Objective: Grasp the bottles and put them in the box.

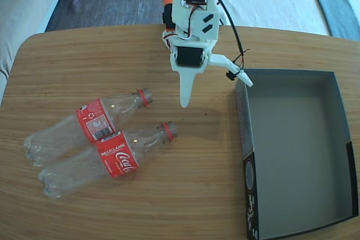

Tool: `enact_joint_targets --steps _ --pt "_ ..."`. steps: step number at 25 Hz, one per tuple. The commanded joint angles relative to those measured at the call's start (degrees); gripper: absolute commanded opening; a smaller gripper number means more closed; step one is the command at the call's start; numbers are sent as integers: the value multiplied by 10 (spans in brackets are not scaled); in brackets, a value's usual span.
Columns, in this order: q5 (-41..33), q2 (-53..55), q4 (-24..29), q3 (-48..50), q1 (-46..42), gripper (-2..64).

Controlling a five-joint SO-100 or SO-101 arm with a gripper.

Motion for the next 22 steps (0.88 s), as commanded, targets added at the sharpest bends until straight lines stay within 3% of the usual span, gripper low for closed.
enact_joint_targets --steps 1,22 --pt "3 5 -3 -6 4 69" --pt "3 5 -4 -5 -1 69"
